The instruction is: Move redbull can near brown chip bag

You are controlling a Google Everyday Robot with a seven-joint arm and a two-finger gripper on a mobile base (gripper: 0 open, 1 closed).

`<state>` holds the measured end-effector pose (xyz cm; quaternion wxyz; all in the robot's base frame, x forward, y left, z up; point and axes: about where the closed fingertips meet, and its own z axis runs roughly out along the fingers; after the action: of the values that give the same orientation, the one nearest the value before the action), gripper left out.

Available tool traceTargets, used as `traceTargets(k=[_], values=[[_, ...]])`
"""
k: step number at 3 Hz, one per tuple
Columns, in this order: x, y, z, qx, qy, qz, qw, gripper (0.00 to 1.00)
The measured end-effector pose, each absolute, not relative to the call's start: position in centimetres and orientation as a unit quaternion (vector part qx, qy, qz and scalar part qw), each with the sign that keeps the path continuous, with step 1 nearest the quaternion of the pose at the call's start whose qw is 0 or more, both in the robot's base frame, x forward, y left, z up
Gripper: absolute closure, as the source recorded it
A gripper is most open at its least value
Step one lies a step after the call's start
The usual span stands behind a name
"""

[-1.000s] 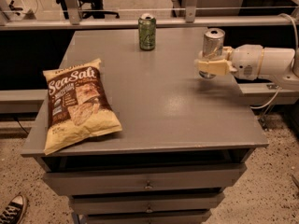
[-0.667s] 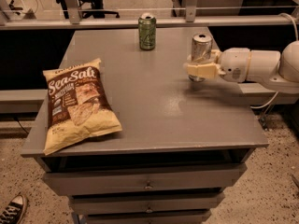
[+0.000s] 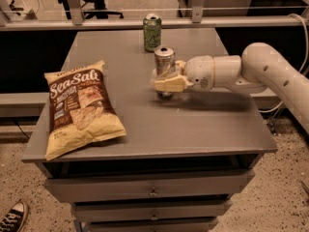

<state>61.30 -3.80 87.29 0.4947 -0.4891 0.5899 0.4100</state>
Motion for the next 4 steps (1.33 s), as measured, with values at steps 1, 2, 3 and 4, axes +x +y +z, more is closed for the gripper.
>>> traceTargets(k=[1,2,3,4], values=[[60.0,0.6,87.3,-0.514,0.563,0.437,0.477,1.0],[58.7,3.7,87.4,-0.518,0.537,0.472,0.469,1.0],[57.4,6.1,87.3,-0.513,0.517,0.51,0.457,0.85],[56.3,7.3,87.2,-0.514,0.506,0.531,0.445,0.62]])
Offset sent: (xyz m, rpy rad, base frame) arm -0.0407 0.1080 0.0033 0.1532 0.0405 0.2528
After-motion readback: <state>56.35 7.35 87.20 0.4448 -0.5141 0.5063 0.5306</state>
